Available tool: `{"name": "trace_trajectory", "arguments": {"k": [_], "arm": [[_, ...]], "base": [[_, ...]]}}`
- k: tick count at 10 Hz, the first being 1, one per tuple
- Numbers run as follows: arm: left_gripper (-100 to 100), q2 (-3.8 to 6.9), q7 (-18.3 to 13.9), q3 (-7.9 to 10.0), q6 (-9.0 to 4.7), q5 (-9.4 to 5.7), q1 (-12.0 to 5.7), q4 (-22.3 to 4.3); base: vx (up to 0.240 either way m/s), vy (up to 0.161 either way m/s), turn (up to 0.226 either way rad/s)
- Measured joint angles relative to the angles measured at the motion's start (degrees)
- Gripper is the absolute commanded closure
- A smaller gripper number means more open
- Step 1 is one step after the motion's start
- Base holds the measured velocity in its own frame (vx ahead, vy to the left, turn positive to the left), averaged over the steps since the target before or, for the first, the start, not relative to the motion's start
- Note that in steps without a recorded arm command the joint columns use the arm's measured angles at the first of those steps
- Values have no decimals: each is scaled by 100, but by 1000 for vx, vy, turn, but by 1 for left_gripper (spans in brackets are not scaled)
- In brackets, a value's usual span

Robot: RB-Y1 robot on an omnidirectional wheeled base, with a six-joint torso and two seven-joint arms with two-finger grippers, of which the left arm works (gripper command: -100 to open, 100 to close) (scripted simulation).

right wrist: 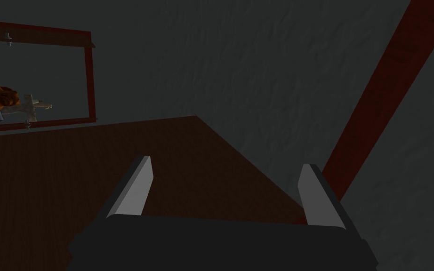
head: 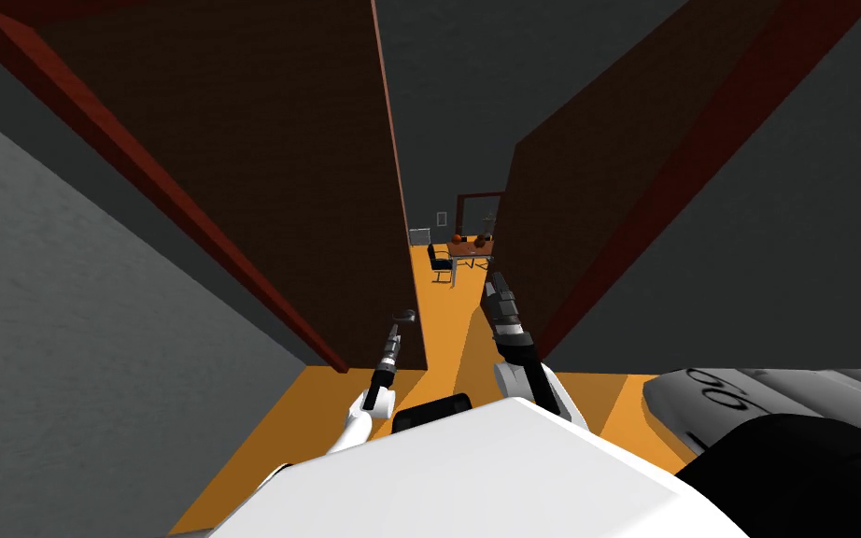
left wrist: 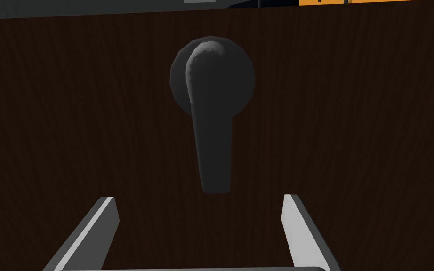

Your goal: Push the door open

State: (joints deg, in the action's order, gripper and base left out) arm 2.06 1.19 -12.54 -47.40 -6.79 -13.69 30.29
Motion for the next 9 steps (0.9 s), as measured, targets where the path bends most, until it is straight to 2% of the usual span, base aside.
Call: {"name": "trace_trajectory", "arguments": {"k": [2,4,5,9], "arm": [[-100,-20,8,24,3,-8,4,2],[-100,-106,3,52,-49,-20,-47,-112],[100,-111,0,54,-61,-21,-55,-123],[100,-100,3,60,-44,-24,-77,-98]], "base": [[179,-25,-24],[136,-13,-17],[-12,0,6],[-10,2,-5]]}}
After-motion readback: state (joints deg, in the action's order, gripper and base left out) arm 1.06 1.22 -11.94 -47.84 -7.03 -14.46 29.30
